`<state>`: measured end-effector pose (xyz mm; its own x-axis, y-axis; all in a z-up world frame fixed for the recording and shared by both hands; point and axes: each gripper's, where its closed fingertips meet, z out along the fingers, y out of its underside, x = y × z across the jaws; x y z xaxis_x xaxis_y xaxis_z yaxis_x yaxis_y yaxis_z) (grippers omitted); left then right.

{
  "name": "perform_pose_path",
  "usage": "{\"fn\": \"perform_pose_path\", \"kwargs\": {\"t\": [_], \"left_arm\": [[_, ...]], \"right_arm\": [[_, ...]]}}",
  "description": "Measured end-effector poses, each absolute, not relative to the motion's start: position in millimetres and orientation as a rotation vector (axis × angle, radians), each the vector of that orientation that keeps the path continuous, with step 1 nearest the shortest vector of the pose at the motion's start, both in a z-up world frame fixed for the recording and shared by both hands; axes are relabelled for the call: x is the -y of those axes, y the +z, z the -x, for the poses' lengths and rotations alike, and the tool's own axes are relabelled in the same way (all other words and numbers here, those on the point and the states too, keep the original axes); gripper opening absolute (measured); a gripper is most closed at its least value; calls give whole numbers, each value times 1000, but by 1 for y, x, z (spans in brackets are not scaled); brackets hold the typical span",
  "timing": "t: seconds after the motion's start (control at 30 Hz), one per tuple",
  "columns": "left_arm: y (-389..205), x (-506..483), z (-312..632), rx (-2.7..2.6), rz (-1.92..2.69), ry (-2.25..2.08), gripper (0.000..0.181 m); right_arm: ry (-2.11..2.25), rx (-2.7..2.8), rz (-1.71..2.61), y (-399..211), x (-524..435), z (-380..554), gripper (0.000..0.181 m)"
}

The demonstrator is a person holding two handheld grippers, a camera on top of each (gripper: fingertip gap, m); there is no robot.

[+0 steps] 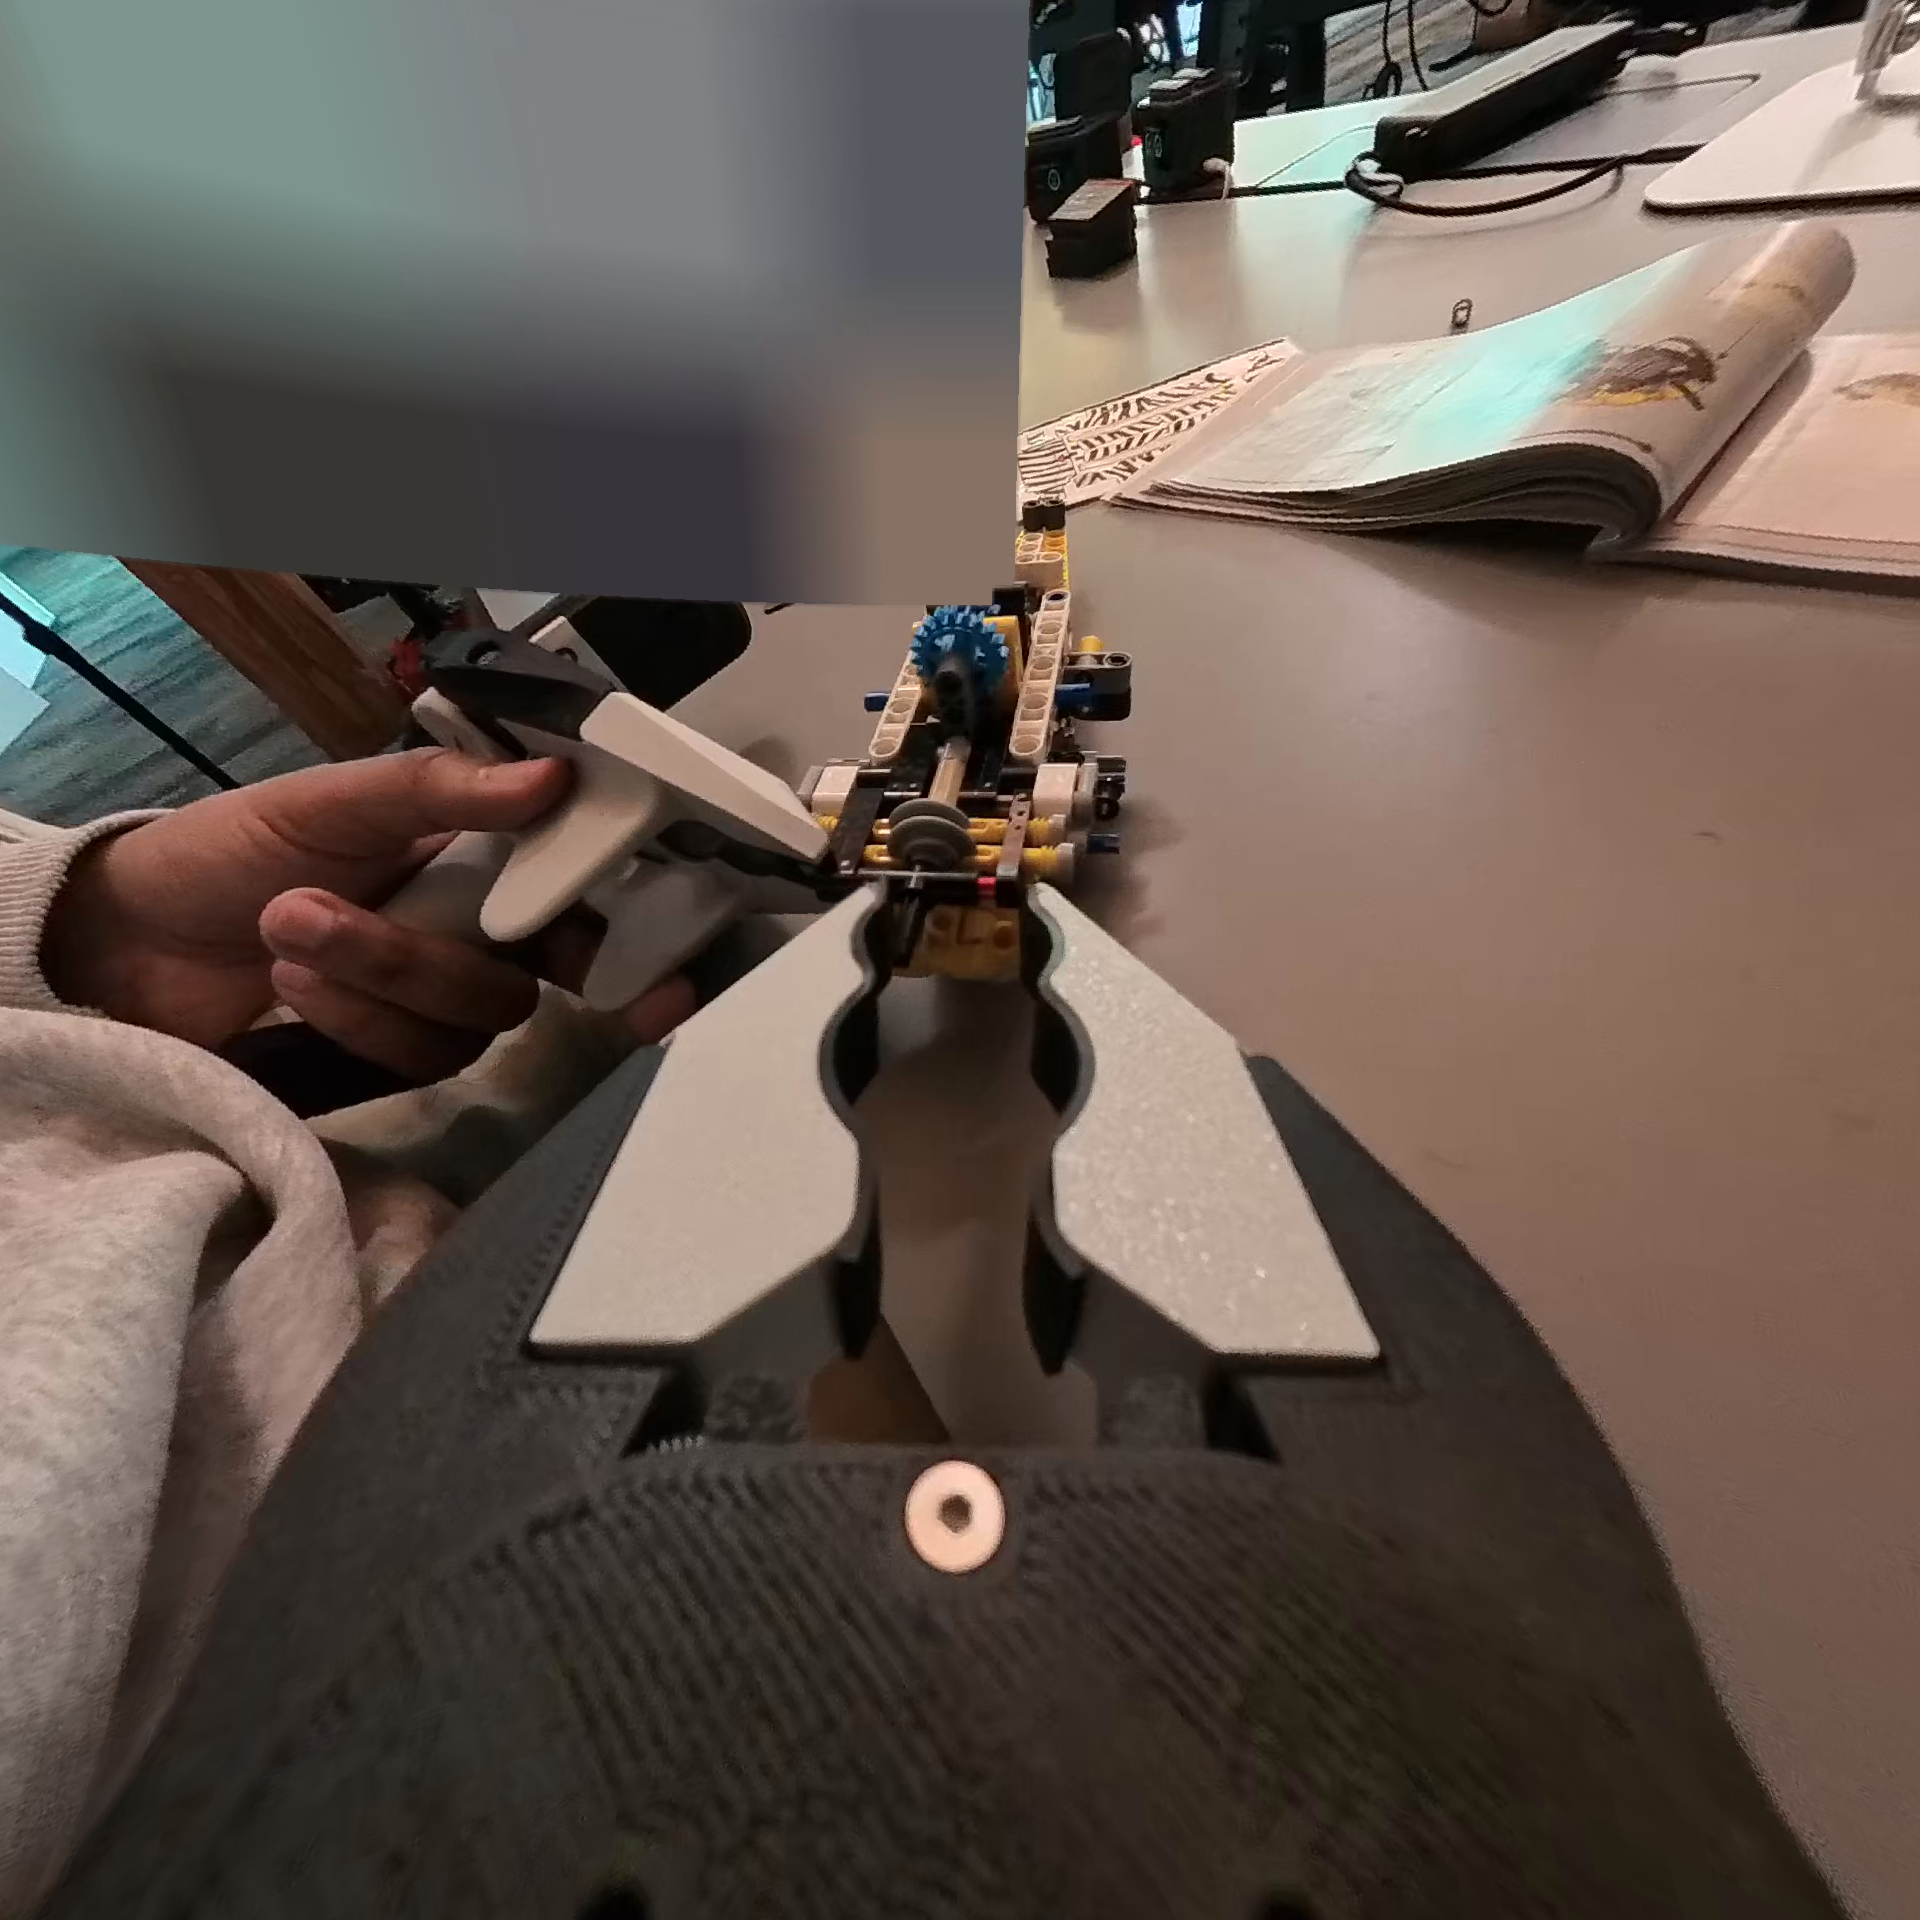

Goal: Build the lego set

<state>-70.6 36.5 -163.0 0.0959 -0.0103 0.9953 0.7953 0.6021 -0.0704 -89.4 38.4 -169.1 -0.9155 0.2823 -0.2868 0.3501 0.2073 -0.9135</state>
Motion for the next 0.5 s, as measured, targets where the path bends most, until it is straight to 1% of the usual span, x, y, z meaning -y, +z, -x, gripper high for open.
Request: {"fn": "perform_pose_path", "kwargs": {"t": [0.5], "left_arm": [[-164,-37,71,1354,745,-679,9]], "right_arm": [[-1862,-2458,-626,-169,-40,91,21]]}}
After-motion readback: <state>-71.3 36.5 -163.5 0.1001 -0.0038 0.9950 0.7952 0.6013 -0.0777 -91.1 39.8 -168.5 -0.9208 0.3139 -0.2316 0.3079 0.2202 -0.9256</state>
